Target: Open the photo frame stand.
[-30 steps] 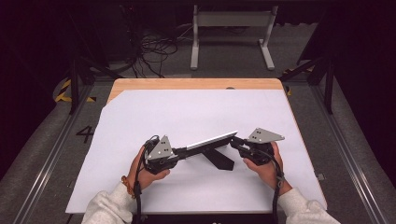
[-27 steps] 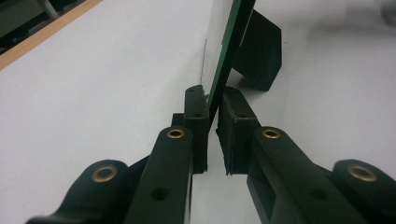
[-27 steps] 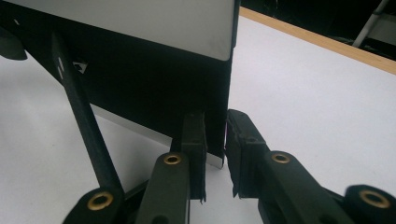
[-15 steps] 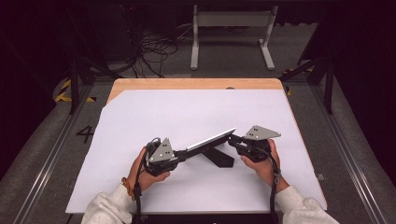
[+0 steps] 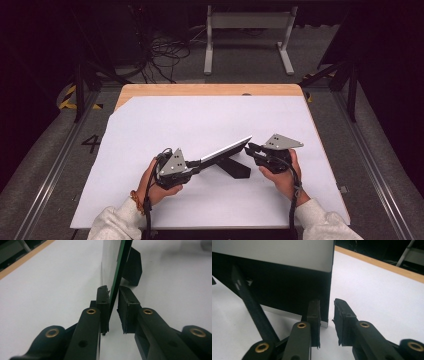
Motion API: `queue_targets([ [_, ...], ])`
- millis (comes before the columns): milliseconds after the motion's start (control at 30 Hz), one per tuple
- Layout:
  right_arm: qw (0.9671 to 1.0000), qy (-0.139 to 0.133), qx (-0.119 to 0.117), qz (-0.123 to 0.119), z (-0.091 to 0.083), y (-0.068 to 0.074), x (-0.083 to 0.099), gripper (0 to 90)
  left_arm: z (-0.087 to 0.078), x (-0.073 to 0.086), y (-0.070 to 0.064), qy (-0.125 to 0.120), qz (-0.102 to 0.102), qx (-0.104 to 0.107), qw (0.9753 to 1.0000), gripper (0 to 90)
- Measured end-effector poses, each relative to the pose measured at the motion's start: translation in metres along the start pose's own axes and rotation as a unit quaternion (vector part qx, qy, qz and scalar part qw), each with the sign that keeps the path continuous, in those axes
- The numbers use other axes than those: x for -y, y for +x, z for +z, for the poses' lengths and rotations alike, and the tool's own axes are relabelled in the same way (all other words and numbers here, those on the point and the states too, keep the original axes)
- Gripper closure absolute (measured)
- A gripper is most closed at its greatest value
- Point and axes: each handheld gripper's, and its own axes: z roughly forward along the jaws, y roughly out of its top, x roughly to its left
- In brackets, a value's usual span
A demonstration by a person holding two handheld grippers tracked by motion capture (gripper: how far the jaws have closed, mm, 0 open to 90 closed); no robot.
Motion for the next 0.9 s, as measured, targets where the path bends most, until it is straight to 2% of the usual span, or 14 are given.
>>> queue_targets([
  [100,0.9999,-0.01,-0.003,0.002,-0.008,-0.001,-0.002,77.0,-0.003,-0.001,0.001,-0.011,-0.005,0.001,0.9999,77.0],
  [267,0.9998,-0.017,-0.004,0.0,-0.011,0.001,-0.005,78.3,-0.001,-0.001,0.001,-0.011,-0.006,0.005,0.9999,74.7],
  [433,0.9999,-0.015,-0.001,0.003,-0.004,0.0,-0.007,77.7,0.002,-0.002,-0.002,-0.008,0.0,0.005,1.0,75.0],
  [467,0.9998,-0.018,0.0,0.01,-0.002,-0.001,-0.006,77.4,0.002,-0.002,-0.002,-0.009,0.0,0.005,0.9999,77.5],
  [667,0.9999,-0.015,0.003,0.006,0.001,0.0,-0.006,77.9,0.002,-0.001,-0.002,-0.009,-0.002,0.01,0.9999,80.1],
  [900,1.0,-0.007,-0.001,0.0,0.01,0.002,-0.008,77.6,0.003,-0.003,-0.004,-0.008,0.005,0.011,0.9999,81.0],
])
